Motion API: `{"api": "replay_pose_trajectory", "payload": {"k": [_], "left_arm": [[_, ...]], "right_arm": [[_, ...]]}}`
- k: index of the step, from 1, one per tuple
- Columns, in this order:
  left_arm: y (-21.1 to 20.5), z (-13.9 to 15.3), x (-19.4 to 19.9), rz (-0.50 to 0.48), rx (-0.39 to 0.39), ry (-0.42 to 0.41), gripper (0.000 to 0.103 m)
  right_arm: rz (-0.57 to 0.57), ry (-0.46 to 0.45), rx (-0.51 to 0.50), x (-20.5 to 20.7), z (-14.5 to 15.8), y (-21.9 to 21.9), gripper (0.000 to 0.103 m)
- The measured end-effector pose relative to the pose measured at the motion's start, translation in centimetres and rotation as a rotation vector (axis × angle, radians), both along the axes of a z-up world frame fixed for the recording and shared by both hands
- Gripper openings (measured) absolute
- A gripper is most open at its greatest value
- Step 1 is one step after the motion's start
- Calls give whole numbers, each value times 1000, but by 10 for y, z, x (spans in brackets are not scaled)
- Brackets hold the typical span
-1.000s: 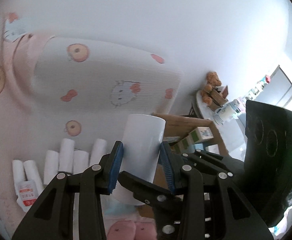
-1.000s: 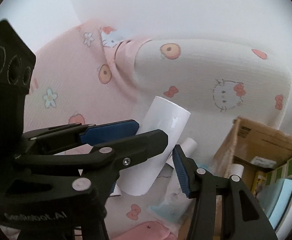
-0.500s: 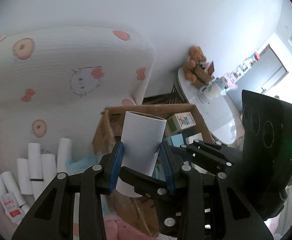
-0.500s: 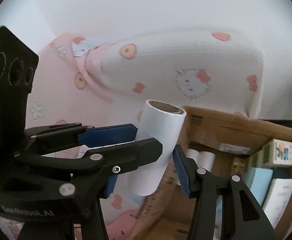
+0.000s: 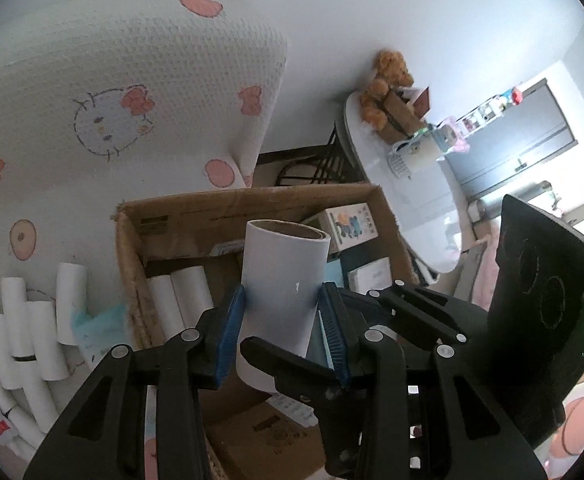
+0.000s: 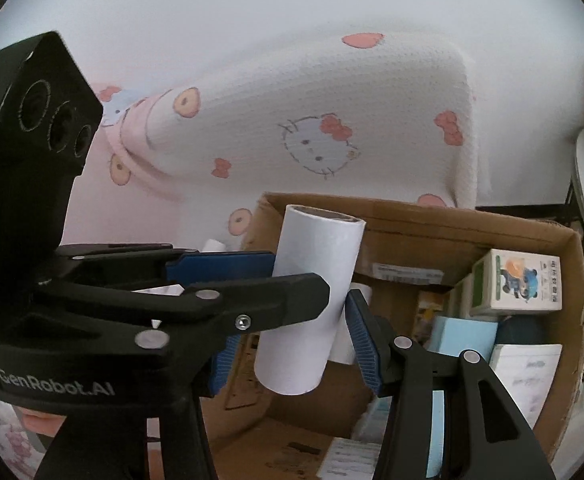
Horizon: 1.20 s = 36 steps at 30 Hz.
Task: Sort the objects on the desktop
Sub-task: 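Lift the third white tube and carry it to the box with both grippers, then lower the tube into the box and open both grippers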
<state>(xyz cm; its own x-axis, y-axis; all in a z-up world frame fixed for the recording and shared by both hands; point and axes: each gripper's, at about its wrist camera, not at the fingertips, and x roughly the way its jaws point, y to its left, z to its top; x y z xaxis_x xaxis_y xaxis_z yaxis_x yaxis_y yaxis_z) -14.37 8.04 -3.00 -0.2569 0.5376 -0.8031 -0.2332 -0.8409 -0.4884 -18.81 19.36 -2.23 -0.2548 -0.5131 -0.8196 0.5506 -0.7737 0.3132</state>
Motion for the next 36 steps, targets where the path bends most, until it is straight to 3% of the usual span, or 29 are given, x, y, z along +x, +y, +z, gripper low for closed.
{"api": "replay_pose_trajectory", "payload": {"k": [7,14,25,36], "left_arm": [[17,-22,-7,-9,-55,-46,42],[31,-51,-17,-10,-84,-145,43],[43,-93,-25,4,-112,-304,43],[41,-102,-33,66,-140,-330,43]], "right_arm": [[2,-10,34,-9,-23,9,39],[2,-118,41,-24,-52,17,39],[3,-206,130,-33,-91,19,39],[-13,-256,92,-44,-108,23,39]]}}
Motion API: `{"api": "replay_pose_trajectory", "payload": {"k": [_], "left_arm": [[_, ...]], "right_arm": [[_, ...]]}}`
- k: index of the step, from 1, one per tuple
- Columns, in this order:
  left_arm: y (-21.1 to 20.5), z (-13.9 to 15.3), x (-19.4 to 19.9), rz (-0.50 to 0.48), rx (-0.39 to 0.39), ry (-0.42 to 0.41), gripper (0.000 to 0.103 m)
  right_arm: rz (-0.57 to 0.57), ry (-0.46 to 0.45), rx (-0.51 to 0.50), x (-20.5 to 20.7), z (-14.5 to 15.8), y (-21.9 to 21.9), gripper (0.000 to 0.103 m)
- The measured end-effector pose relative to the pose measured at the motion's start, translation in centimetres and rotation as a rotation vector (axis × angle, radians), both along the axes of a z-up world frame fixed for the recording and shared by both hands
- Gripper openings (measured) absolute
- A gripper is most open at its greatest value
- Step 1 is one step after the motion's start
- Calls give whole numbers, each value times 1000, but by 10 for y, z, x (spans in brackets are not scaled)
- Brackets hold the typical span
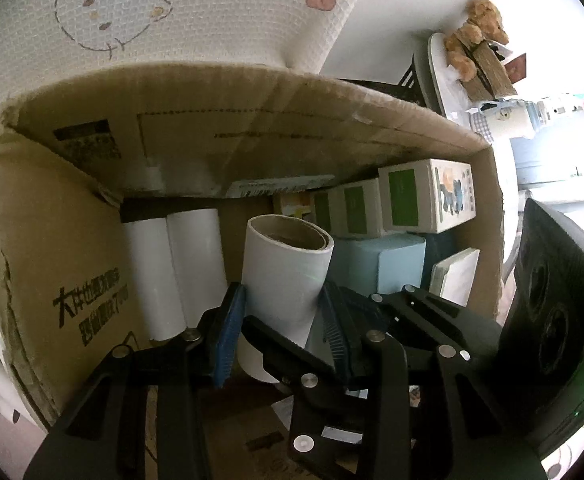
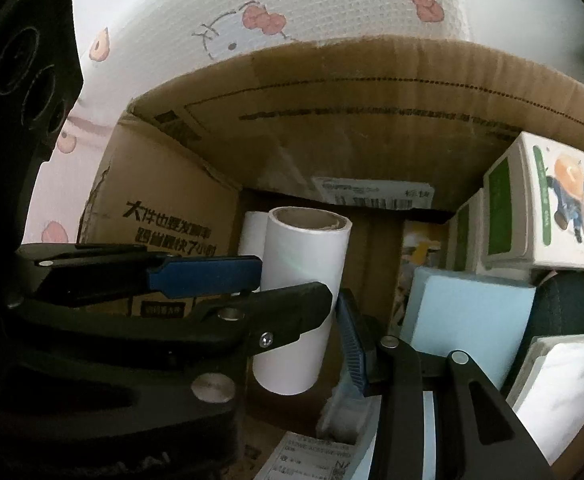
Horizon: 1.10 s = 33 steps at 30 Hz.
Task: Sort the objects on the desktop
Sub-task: 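Lower the tube into the box and open both grippers, then withdraw both grippers from the box back to the tube pile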
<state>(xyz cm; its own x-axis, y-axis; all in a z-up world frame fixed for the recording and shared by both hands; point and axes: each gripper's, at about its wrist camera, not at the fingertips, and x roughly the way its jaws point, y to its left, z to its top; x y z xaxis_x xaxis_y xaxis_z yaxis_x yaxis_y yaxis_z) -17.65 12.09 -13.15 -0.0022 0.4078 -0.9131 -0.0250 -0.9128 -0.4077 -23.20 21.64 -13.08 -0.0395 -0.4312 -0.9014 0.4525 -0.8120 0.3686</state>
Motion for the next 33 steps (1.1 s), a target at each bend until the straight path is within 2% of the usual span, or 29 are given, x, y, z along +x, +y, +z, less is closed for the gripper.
{"api": "replay_pose_trajectory", "payload": {"k": [3,4,5,6,7,10,18,21,25,28,33], "left_arm": [[1,-4,-2,6,-37,-3,40],[2,-6,-3,1,-45,-1,35],[2,-7,-2,-4,-52,-2,29],[2,-10,-2,-6,-67,-13,9],[1,-12,-3,3,-85,-16,2],[4,-17,-5,-5,-82,-35,2],[6,-11,1,-40,-73,4,2],[8,3,6,-51,-59,83,4],[6,30,20,-79,-21,227,23],[0,48,33,-83,-19,325,34],[-19,76,51,-75,-8,484,41]], "right_arm": [[12,4,-2,1,0,0,39],[22,10,-3,2,1,0,39],[29,13,-1,3,1,0,39],[35,16,3,4,1,0,39],[40,16,4,4,1,0,39],[55,19,14,6,0,3,39],[43,6,9,7,3,15,39],[42,20,20,11,8,19,39],[56,56,7,24,22,21,39],[74,92,5,38,35,4,39],[97,142,5,50,51,-6,39]]}}
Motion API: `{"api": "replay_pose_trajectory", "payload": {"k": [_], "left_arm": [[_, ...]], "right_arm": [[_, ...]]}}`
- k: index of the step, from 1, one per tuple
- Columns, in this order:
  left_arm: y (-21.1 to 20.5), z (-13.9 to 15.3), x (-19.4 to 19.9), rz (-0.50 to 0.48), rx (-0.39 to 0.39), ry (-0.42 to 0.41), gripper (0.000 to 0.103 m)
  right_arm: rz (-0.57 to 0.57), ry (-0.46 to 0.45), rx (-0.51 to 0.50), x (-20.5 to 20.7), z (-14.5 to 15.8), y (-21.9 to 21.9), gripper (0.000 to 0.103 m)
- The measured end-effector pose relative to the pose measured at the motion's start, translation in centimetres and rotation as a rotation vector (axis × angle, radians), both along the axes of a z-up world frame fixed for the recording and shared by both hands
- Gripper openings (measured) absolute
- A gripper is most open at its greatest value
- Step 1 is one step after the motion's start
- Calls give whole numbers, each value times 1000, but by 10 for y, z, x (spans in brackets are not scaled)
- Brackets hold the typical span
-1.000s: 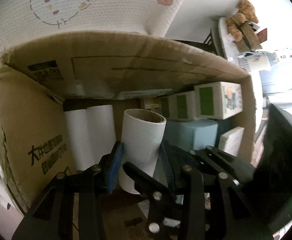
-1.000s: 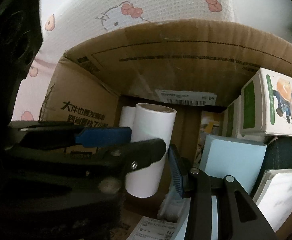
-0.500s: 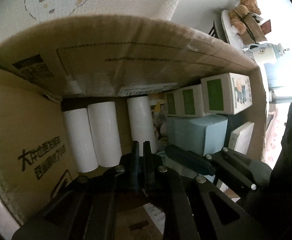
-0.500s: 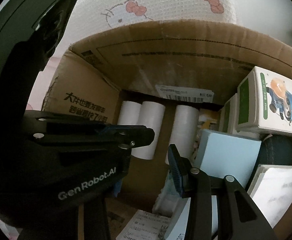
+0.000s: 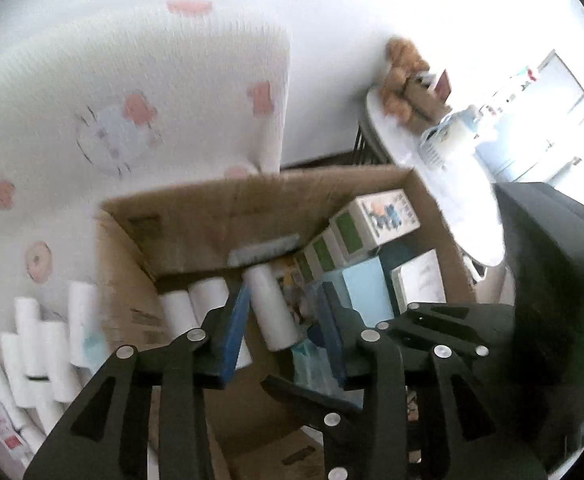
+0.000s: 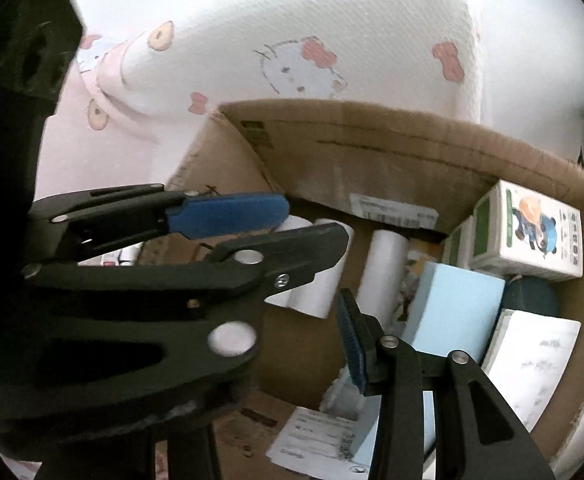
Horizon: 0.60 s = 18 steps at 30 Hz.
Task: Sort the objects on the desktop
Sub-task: 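Withdraw both grippers from the box back to the tube pile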
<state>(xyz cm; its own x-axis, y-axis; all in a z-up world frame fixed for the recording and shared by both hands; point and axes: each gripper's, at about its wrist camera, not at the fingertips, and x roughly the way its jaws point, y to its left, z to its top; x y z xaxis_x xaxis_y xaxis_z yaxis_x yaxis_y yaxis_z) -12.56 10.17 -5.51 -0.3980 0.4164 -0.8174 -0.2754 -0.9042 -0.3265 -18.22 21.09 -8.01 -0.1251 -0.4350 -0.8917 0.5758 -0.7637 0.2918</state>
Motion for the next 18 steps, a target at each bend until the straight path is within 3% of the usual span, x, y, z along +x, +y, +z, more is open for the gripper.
{"api": "replay_pose_trajectory", "payload": {"k": [4,7,9,12,18], "left_arm": [[-34,20,19,72,45,143,44],[-70,27,40,179,98,233,46],[-95,28,54,251,85,284,46],[-127,20,71,343,79,312,48],[-184,-12,94,483,196,255,49]], "right_arm": [[3,0,-16,3,4,-19,39],[18,10,-24,10,11,-34,39],[38,17,-31,12,15,-39,39],[67,38,-35,20,26,-49,39],[124,80,-50,36,43,-76,39]]}}
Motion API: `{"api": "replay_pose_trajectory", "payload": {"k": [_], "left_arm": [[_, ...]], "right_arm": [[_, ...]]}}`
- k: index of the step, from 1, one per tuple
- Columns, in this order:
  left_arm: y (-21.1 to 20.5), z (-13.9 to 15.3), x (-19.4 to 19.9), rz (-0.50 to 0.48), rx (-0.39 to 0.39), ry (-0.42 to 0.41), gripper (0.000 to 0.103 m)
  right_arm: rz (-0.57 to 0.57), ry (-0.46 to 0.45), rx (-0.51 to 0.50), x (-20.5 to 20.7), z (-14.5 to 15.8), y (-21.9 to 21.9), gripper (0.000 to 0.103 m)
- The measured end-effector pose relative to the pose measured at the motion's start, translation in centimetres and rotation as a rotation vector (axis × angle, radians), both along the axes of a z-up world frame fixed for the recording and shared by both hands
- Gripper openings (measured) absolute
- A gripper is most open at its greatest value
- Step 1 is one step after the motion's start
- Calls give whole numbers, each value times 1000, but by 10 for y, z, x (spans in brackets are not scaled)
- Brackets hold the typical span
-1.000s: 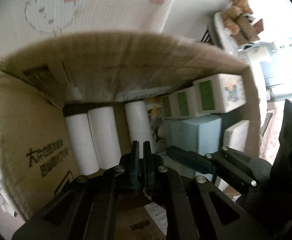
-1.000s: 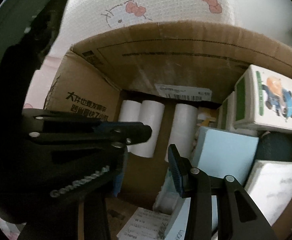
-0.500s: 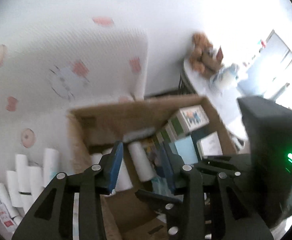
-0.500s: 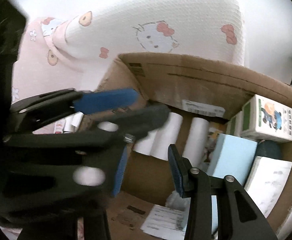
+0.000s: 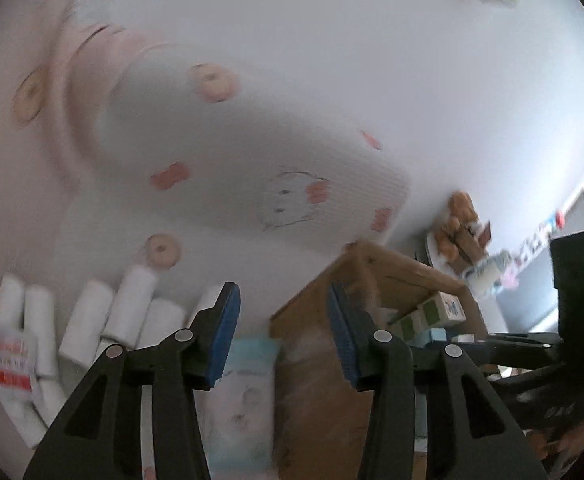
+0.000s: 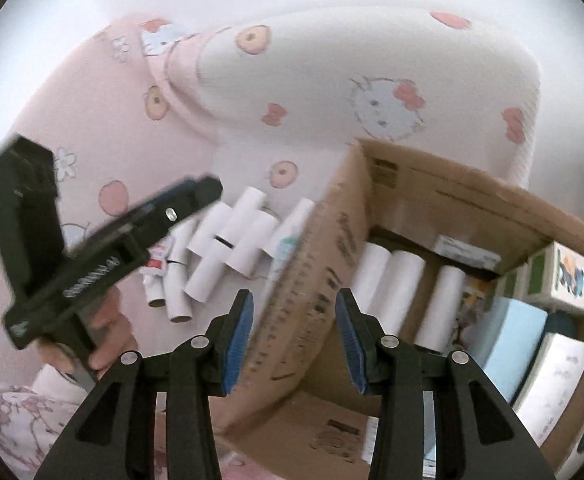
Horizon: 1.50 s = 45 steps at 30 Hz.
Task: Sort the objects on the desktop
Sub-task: 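Withdraw both grippers from the box back to the tube pile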
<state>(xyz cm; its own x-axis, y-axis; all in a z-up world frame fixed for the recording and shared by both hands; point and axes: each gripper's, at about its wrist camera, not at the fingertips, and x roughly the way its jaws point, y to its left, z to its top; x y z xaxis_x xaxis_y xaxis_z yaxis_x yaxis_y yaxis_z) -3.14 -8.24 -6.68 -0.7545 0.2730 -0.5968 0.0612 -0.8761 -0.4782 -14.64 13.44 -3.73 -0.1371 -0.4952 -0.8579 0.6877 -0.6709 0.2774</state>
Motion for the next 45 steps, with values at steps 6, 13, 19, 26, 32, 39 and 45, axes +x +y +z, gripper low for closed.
{"api": "replay_pose_trajectory", "payload": {"k": [6,13,19,26,32,39,45], "left_arm": [[-45,-17,30,149,-72,0,49],[-101,-42,55,275,-18,-71,50],[-111,-52,58,287,-32,-91,57],[-105,-76,49,236,-31,-151,58],[-95,-99,34,173,-77,-212,58],[-93,-121,27,156,-82,-264,58],[-113,-131,32,196,-37,-256,58]], "right_arm": [[56,28,-10,22,11,-33,39],[111,2,-107,46,12,-80,39],[105,-57,-216,69,-16,-113,39],[36,-21,-210,60,-56,-125,39],[-34,-48,-283,39,-96,-133,39],[-34,-58,-220,31,-123,-146,40],[-7,-5,-185,28,-133,-160,40]]}}
